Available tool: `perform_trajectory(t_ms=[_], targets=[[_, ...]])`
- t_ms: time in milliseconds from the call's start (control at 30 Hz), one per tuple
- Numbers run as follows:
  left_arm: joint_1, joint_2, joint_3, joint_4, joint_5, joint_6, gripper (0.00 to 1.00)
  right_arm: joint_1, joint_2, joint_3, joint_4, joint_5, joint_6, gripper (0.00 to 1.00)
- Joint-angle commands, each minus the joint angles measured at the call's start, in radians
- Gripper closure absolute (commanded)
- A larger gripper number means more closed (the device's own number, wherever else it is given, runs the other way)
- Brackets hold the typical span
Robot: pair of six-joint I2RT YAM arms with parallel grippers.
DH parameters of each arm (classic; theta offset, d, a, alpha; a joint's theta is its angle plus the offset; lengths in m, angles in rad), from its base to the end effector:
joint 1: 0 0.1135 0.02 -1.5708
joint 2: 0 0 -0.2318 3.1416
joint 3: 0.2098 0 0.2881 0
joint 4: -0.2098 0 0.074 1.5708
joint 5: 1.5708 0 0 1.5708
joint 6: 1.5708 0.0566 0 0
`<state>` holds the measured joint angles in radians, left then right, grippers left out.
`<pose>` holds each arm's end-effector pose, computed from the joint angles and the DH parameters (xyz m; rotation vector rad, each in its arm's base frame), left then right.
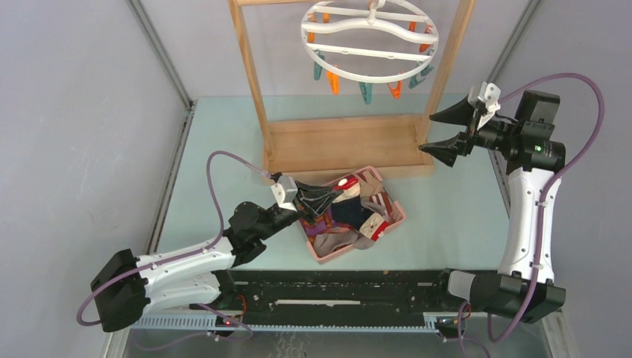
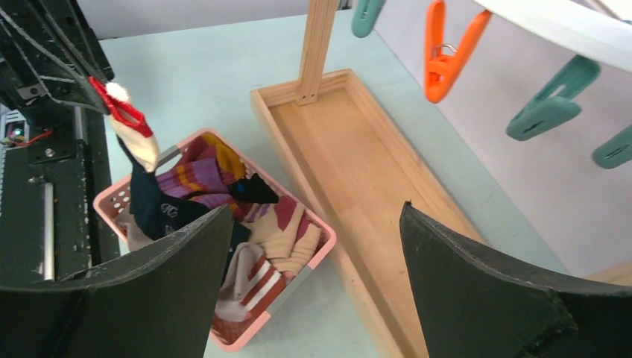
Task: Clip the socks to the hanger
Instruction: Open the clamp at the hanger.
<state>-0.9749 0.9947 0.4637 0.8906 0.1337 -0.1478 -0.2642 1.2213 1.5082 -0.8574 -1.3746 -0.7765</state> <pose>0.1559 -0.2433 0.2627 0.6268 1.1206 -1.0550 0.2708 -0.0157 0.4227 -1.0814 1.3433 0.6930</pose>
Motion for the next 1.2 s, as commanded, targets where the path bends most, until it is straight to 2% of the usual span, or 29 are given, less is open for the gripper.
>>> perform_trajectory(t_ms=[0, 100, 267, 333, 433, 533, 600, 667, 767, 867, 967, 1033, 1167], targets=[[-0.005, -0.021, 0.026, 0.010, -0.010, 0.047, 1.00, -0.003, 0.041, 0.041, 0.087, 0.016, 0.031, 0.09], [-0.004, -0.021, 0.035, 0.010, 0.003, 0.068, 1.00, -0.006, 0.048, 0.043, 0.084, -0.015, -0.147, 0.08], [-0.004, -0.011, 0.057, 0.007, 0.006, 0.118, 1.00, -0.016, 0.056, 0.043, 0.153, -0.185, -0.183, 0.11], [-0.004, 0.000, 0.072, 0.007, 0.003, 0.137, 1.00, 0.022, 0.045, 0.042, 0.109, -0.166, -0.254, 0.13], [-0.004, 0.018, 0.096, 0.007, -0.003, 0.176, 1.00, 0.109, 0.008, -0.012, 0.073, -0.044, -0.347, 0.16], [-0.004, 0.032, 0.118, 0.004, -0.006, 0.214, 1.00, 0.155, -0.030, -0.098, 0.158, 0.029, -0.276, 0.24], [-0.003, 0.041, 0.127, 0.004, -0.017, 0.237, 1.00, 0.183, -0.078, -0.170, 0.250, 0.089, -0.234, 0.25], [-0.001, 0.060, 0.137, 0.006, -0.040, 0.248, 1.00, 0.210, -0.112, -0.235, 0.415, 0.162, -0.051, 0.25], [0.012, 0.095, 0.148, 0.033, -0.070, 0.226, 1.00, 0.243, -0.121, -0.252, 0.524, 0.218, 0.094, 0.25], [0.039, 0.139, 0.151, 0.103, -0.087, 0.125, 1.00, 0.273, -0.136, -0.252, 0.595, 0.223, 0.364, 0.26], [0.067, 0.182, 0.139, 0.197, -0.084, -0.036, 1.00, 0.373, -0.208, -0.253, 0.433, 0.273, 0.413, 0.27], [0.069, 0.205, 0.126, 0.261, -0.073, -0.096, 1.00, 0.446, -0.272, -0.272, 0.408, 0.360, 0.431, 0.26], [0.063, 0.225, 0.120, 0.305, -0.052, -0.197, 1.00, 0.479, -0.398, -0.358, 0.614, 0.608, 0.627, 0.26]])
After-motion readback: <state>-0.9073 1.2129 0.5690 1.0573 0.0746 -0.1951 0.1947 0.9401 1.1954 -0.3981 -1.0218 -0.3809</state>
